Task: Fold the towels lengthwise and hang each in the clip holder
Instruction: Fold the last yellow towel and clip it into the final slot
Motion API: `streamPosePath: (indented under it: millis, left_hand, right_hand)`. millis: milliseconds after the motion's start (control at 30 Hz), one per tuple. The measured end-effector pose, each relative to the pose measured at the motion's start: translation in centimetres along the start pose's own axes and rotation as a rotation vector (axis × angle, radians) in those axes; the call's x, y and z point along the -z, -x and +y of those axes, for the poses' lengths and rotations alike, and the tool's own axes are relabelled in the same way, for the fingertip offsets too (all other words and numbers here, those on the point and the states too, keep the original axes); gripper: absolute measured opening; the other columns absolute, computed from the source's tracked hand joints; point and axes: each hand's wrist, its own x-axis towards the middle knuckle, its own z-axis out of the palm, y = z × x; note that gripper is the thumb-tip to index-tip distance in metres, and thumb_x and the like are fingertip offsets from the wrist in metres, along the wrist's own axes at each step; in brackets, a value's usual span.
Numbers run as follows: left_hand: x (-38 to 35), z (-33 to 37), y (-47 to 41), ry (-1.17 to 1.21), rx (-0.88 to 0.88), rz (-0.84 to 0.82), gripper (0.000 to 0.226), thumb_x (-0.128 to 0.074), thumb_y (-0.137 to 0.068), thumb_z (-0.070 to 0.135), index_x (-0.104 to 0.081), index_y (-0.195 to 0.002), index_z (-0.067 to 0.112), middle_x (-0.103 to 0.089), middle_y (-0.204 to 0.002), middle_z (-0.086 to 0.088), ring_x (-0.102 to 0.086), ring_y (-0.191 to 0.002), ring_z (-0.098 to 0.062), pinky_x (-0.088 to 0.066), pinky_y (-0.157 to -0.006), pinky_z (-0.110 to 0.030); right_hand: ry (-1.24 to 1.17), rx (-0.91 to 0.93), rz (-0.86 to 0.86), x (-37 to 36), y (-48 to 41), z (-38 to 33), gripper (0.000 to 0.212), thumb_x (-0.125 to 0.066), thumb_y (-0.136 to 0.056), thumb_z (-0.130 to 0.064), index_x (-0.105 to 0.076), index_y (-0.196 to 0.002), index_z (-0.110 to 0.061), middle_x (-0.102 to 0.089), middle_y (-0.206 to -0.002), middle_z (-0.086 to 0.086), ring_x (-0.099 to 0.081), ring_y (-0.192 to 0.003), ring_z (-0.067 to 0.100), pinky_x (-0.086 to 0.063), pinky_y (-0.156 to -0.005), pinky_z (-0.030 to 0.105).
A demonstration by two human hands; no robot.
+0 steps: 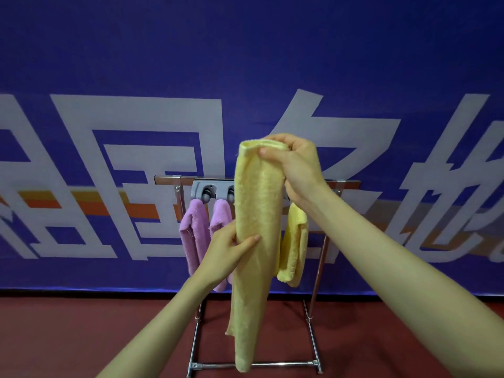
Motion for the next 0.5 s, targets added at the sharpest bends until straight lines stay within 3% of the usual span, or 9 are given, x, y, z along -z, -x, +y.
streamPosePath:
  millis: [100,267,400,500]
  left_hand:
    - [-0.4,-2.5,-0.6,-0.013,0.176,-0.108,0.002,-0.069,-0.086,0.024,-0.071,-0.085,0.023,-0.075,-0.084,0.009,-0.07,-0.084,-0.002,-0.055,-0.077,-0.022]
    - [-0.9,-6.4,-0.4,0.115,0.377,-0.247,0.015,-0.071,-0.084,0.015,-0.072,-0.099,0.011,-0.076,-0.097,-0.004,-0.071,-0.094,-0.015,-0.057,-0.081,-0.027]
    - [-1.0,-7.5,0.3,0.14,0.43,-0.186,0.012,-0.063,-0.09,0.012,-0.072,-0.085,0.007,-0.076,-0.078,-0.001,-0.072,-0.077,-0.011,-0.057,-0.075,-0.031]
    - [-1.3,-7.5,1.0,0.227,0.395,-0.109,0.008,-0.063,-0.089,0.008,-0.068,-0.092,0.003,-0.076,-0.078,-0.003,-0.072,-0.075,-0.011,-0.056,-0.069,-0.026]
  right_hand:
    - [-0.065,-0.005,0.046,-0.1,-0.9,-1.6,0.015,-0.063,-0.08,0.005,-0.065,-0.094,-0.001,-0.065,-0.079,0.006,-0.064,-0.069,0.013,-0.056,-0.066,0.028]
    - [-0.132,0.014,0.105,0.2,-2.2,-3.4,0.014,-0.065,-0.078,0.007,-0.064,-0.083,-0.006,-0.065,-0.078,0.008,-0.065,-0.065,0.014,-0.056,-0.061,0.027]
    - [-0.156,0.038,0.131,0.9,-2.7,-3.9,0.014,-0.064,-0.078,0.008,-0.063,-0.084,-0.005,-0.065,-0.077,0.008,-0.064,-0.066,0.015,-0.055,-0.06,0.027]
    - [-0.145,0.05,0.154,1.7,-2.8,-3.7,0.015,-0.064,-0.079,0.007,-0.062,-0.081,-0.007,-0.065,-0.076,0.007,-0.064,-0.066,0.015,-0.055,-0.06,0.027]
